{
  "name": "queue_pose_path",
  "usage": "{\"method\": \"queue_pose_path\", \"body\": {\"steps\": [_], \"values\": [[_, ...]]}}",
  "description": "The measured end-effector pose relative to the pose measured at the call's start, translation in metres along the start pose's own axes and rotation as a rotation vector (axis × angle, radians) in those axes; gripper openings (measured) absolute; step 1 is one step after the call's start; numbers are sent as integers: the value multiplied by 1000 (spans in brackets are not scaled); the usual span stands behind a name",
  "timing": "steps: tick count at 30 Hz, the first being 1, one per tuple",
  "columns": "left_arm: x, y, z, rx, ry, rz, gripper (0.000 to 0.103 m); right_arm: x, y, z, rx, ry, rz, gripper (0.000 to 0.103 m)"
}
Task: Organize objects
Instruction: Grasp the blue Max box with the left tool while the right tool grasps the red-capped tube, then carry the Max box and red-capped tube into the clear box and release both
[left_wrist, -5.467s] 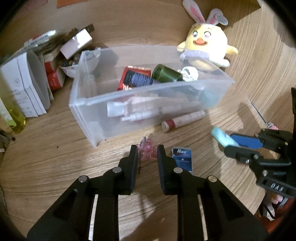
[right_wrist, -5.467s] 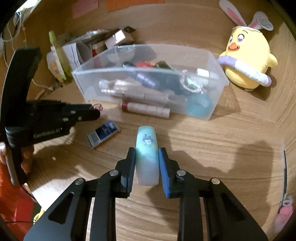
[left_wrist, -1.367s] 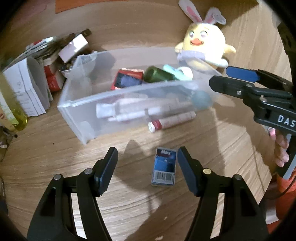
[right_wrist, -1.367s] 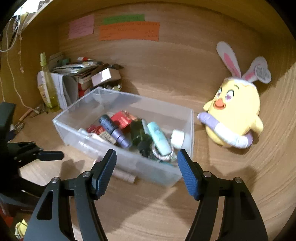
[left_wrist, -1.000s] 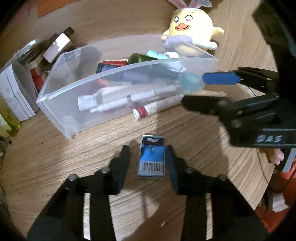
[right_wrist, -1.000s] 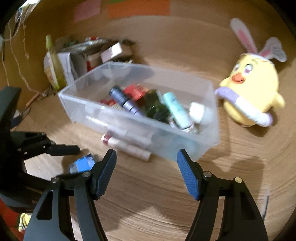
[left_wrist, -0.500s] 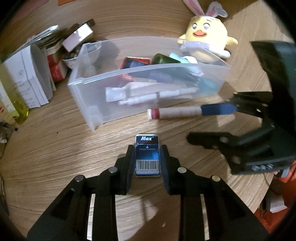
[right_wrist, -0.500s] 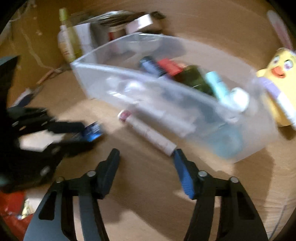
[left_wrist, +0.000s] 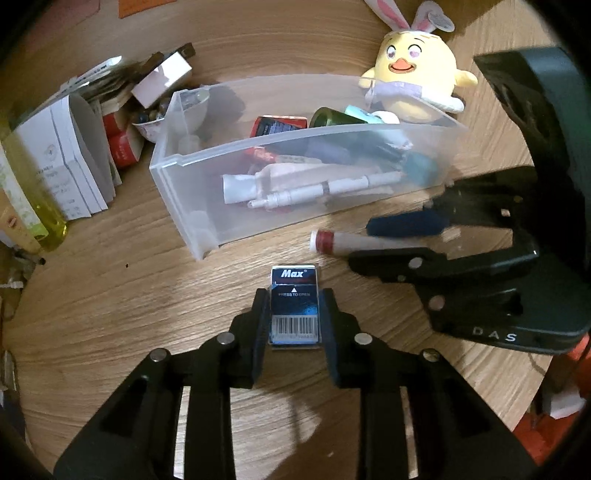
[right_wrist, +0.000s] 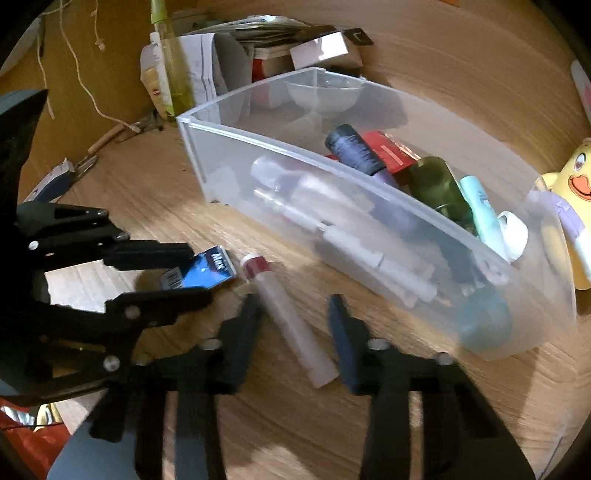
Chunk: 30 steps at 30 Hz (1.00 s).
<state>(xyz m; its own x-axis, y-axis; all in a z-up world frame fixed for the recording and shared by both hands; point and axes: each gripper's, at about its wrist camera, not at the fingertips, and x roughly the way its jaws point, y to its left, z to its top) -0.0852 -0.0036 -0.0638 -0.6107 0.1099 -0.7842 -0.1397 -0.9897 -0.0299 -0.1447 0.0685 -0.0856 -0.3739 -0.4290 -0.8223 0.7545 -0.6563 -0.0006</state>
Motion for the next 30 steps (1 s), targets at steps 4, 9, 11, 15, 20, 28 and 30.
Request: {"method": "queue_pose_path", "body": {"steps": [4, 9, 11, 15, 20, 28, 30], "values": [[-7, 1, 0, -21, -20, -7, 27, -7, 0, -7, 29, -7, 36, 14], [-25, -5, 4, -17, -69, -7, 27, -27, -2, -14, 63, -58, 39, 14], [-31, -8, 8, -15, -90, -8, 27, -35, -3, -15, 75, -82, 33, 14], [-45, -14, 17, -23, -140, -22, 27, -57, -7, -14, 96, -147, 20, 14], [-56, -18, 29, -32, -189, -33, 27, -78, -12, -9, 142, -207, -21, 14], [-65, -9, 53, -81, -248, -38, 27, -99, -30, 0, 175, -272, -61, 14], [-66, -7, 59, -88, -261, -34, 27, -102, -36, 3, 183, -283, -64, 14]]}}
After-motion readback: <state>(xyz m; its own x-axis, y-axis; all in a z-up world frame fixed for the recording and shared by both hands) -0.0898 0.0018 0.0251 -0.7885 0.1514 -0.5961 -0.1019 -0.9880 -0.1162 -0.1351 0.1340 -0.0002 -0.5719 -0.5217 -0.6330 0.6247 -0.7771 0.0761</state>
